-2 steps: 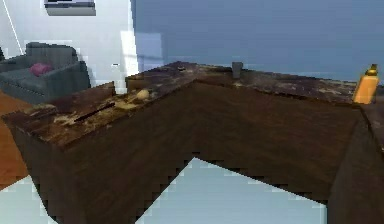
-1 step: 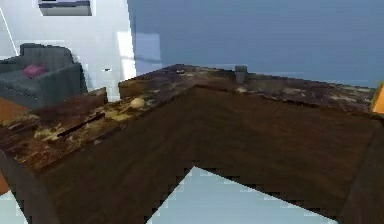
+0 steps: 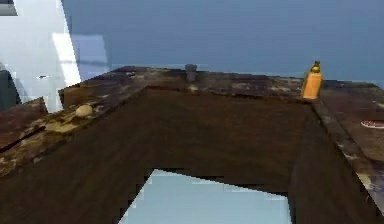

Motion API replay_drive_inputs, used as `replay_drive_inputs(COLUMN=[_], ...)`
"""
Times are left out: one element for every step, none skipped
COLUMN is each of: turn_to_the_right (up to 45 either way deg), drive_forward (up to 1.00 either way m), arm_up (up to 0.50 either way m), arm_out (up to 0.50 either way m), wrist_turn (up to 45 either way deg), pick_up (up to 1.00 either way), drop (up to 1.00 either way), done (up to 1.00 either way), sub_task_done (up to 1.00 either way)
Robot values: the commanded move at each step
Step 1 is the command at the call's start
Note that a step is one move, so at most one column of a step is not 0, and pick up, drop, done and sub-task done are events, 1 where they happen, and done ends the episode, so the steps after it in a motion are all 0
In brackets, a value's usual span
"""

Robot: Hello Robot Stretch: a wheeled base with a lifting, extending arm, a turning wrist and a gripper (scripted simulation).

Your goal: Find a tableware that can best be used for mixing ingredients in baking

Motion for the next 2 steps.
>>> replay_drive_inputs(turn_to_the_right=[0.0,0.0], drive_forward=[0.95,0.0], arm_up=[0.0,0.0], arm_out=[0.0,0.0], wrist_turn=[0.0,0.0], pick_up=[0.0,0.0], drop=[0.0,0.0], done=[0.0,1.0], sub_task_done=[0.0,0.0])
